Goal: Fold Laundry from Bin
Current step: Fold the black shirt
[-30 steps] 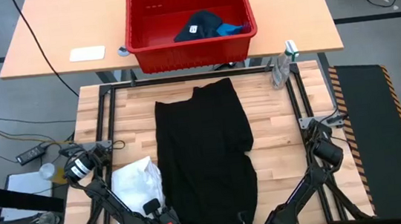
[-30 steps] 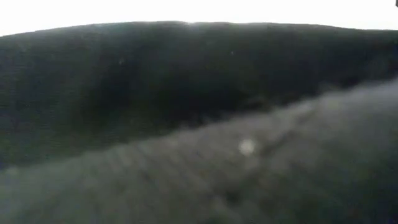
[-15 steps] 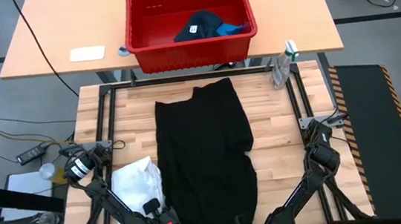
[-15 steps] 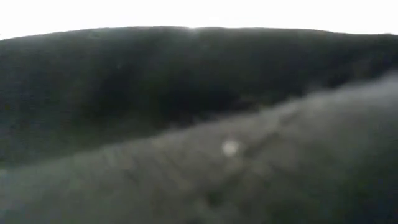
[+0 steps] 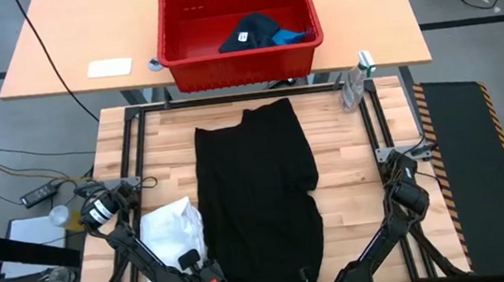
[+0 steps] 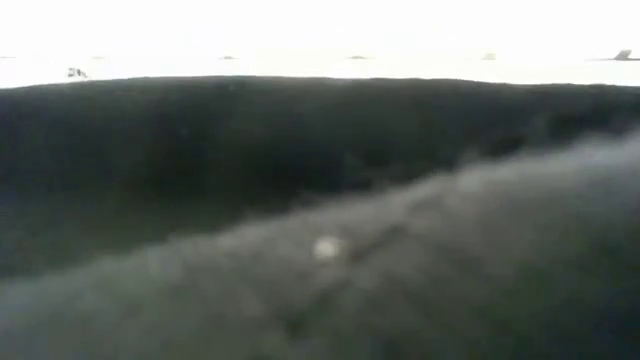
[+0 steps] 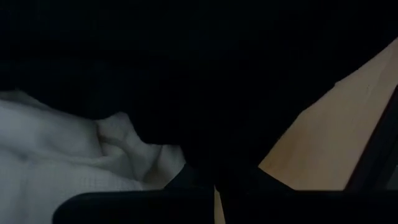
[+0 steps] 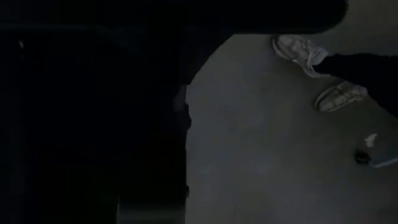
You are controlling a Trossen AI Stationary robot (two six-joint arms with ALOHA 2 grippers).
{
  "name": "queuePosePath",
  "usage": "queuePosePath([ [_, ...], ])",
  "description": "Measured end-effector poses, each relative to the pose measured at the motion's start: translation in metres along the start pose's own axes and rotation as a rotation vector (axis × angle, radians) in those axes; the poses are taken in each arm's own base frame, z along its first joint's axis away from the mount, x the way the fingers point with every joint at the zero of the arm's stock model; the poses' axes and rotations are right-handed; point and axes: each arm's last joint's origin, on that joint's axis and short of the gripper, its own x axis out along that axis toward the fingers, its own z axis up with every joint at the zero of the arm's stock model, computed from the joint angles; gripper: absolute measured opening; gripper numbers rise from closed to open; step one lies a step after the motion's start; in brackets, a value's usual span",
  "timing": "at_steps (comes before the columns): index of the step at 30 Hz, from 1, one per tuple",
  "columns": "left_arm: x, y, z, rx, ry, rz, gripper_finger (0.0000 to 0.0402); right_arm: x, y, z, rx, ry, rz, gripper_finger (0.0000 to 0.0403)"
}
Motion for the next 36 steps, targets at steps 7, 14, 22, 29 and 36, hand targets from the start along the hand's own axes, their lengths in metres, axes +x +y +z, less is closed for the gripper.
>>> queuePosePath([
  [7, -0.025, 0.003, -0.001, 0.041, 0.005, -0.054, 0.0007, -0.055, -0.008, 0.020, 0.083, 0.103, 0.056, 0.0007],
  [14, -0.057, 0.016, 0.013, 0.109, -0.096, -0.082, 0.0007, -0.143, -0.037, 0.047, 0.093, 0.095, 0.014, 0.0004],
  [22, -0.095, 0.047, 0.042, 0.054, -0.142, -0.093, 0.0004, -0.207, -0.068, 0.063, 0.112, 0.059, 0.027, 0.0003],
  [29, -0.112, 0.042, 0.037, 0.069, -0.181, -0.214, 0.0002, -0.235, -0.069, 0.070, 0.108, 0.040, 0.195, 0.0002],
  [36, -0.116, 0.017, 0.015, 0.114, -0.230, -0.361, 0.0001, -0.241, -0.052, 0.074, 0.111, 0.026, 0.412, 0.0002],
])
